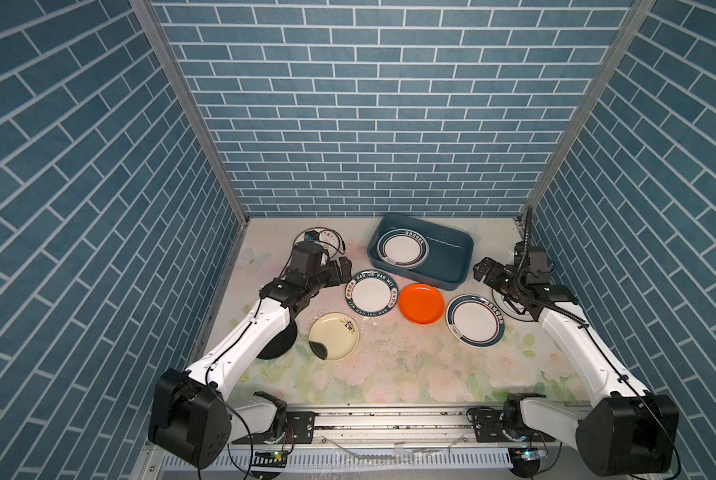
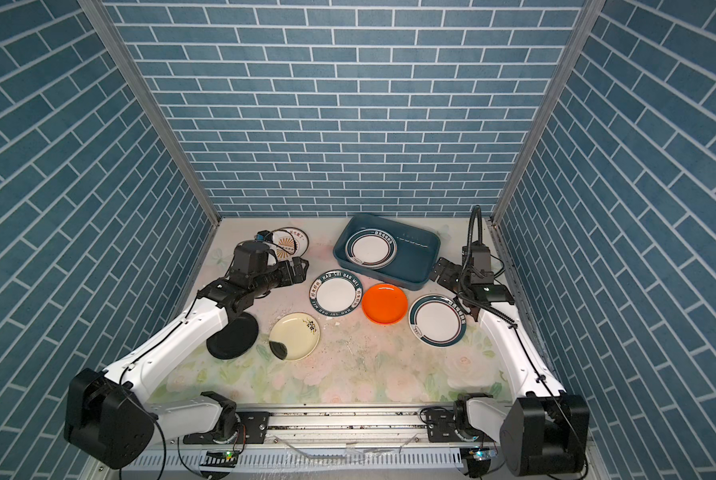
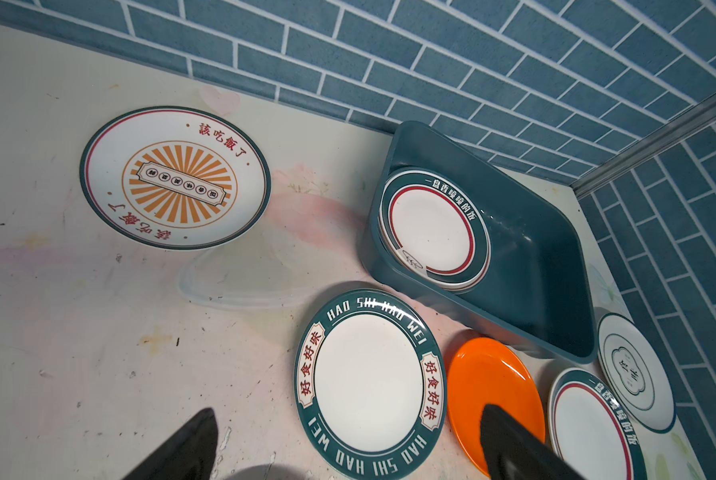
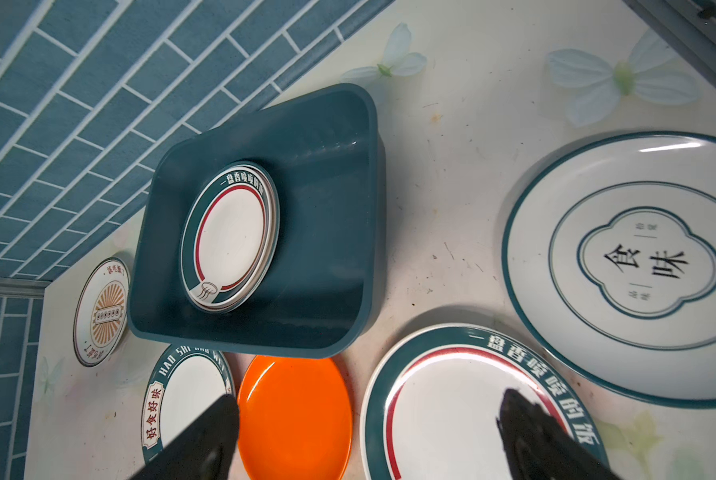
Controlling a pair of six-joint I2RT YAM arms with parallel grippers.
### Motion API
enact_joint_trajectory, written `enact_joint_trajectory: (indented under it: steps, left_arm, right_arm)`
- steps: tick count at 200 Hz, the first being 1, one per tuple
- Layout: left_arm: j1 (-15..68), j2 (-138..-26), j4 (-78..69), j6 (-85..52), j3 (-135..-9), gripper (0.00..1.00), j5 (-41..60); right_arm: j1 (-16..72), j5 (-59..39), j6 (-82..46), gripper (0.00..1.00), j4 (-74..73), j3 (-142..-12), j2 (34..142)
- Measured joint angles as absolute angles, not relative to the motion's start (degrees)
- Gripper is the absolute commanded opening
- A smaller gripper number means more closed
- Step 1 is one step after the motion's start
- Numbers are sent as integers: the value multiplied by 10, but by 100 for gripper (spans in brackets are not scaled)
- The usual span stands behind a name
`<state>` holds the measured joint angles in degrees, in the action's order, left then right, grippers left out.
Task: Place the plates into the plastic bin on the countertop
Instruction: 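Release the plate in the bin and move the right gripper toward the nearer green-rimmed plate, then lower the right gripper and grasp the rim of the green-rimmed red-ring plate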
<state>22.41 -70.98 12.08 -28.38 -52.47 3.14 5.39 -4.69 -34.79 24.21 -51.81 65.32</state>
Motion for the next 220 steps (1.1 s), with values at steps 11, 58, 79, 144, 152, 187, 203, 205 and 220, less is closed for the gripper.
enact_joint_trajectory:
  steps: [11, 58, 79, 144, 152, 187, 203, 205, 220]
  left_arm:
    - [224, -697, 99, -290, -481, 99, 37]
    - [224, -659, 79, -308, -400, 99, 78]
    - [225, -607, 77, -308, -390, 100, 92]
    - [228, -488, 67, -317, -284, 100, 147]
    - [228, -486, 63, -318, -276, 99, 154]
    - [229, -472, 34, -325, -260, 100, 177]
    - [230, -466, 17, -328, -253, 100, 183]
    - [230, -466, 17, -328, -253, 100, 183]
    - [230, -466, 9, -328, -248, 100, 185]
  right_arm:
    - [44, -50, -355, 97, 247, -487, 633]
    - [18, -63, -376, 97, 323, -375, 517]
    - [14, -74, -381, 96, 354, -359, 467]
    - [4, -120, -453, 91, 367, -248, 359]
    - [3, -129, -467, 89, 361, -230, 345]
    - [3, -155, -516, 80, 331, -162, 303]
    - [3, -157, -533, 77, 320, -139, 288]
    - [3, -158, -536, 76, 319, -136, 286]
    - [2, -158, -553, 72, 309, -123, 273]
